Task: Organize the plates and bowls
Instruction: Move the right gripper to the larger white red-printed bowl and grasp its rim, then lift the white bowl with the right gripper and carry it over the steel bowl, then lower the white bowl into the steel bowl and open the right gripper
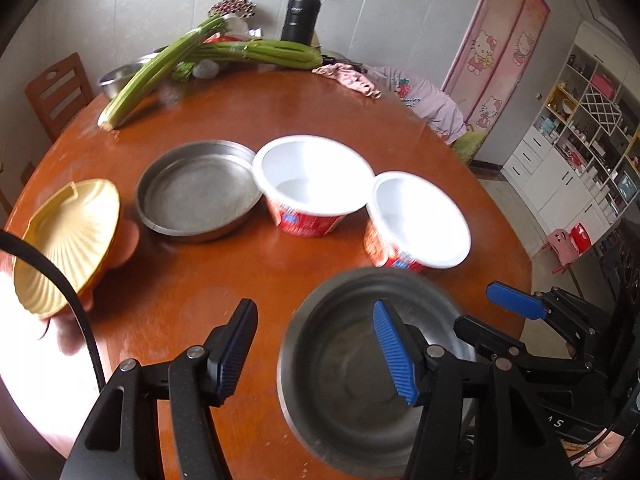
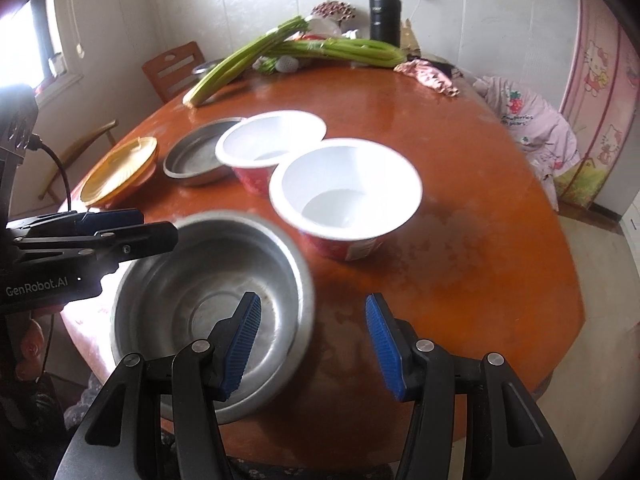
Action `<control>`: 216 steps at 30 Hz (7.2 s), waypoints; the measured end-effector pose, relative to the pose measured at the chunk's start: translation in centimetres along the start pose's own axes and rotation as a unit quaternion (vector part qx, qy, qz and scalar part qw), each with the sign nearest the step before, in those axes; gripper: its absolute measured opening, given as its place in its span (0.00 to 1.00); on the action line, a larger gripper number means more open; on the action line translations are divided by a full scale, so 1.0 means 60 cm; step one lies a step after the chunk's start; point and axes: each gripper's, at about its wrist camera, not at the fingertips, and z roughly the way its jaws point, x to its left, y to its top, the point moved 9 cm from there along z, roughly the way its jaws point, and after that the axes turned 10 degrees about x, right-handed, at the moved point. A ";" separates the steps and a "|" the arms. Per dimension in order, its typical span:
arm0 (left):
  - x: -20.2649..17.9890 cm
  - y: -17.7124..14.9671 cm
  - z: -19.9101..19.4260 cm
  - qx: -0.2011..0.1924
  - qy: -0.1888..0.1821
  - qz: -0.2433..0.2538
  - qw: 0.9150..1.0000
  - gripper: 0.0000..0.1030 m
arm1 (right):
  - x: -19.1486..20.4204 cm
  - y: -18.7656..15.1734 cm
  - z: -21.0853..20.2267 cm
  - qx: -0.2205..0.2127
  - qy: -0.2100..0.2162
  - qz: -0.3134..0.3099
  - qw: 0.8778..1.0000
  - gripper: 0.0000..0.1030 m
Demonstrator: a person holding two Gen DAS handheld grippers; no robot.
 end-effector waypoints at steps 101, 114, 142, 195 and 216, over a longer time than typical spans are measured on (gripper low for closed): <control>-0.062 0.049 -0.069 -0.042 -0.078 0.009 0.996 0.45 | 0.071 0.082 -0.072 -0.055 0.019 -0.044 0.997 0.56; -0.047 0.024 -0.076 -0.044 -0.077 0.006 0.996 0.45 | 0.098 0.063 -0.072 -0.049 0.021 -0.056 0.997 0.56; -0.045 -0.040 -0.022 -0.002 -0.069 -0.001 0.998 0.45 | 0.099 0.002 -0.021 -0.001 0.039 -0.057 0.998 0.56; -0.031 -0.064 0.026 0.034 -0.063 -0.008 0.997 0.45 | 0.098 -0.024 0.017 0.030 0.046 -0.051 0.997 0.57; -0.005 -0.048 -0.010 0.000 -0.069 -0.029 0.997 0.45 | 0.085 -0.008 -0.007 0.005 0.021 -0.052 0.998 0.57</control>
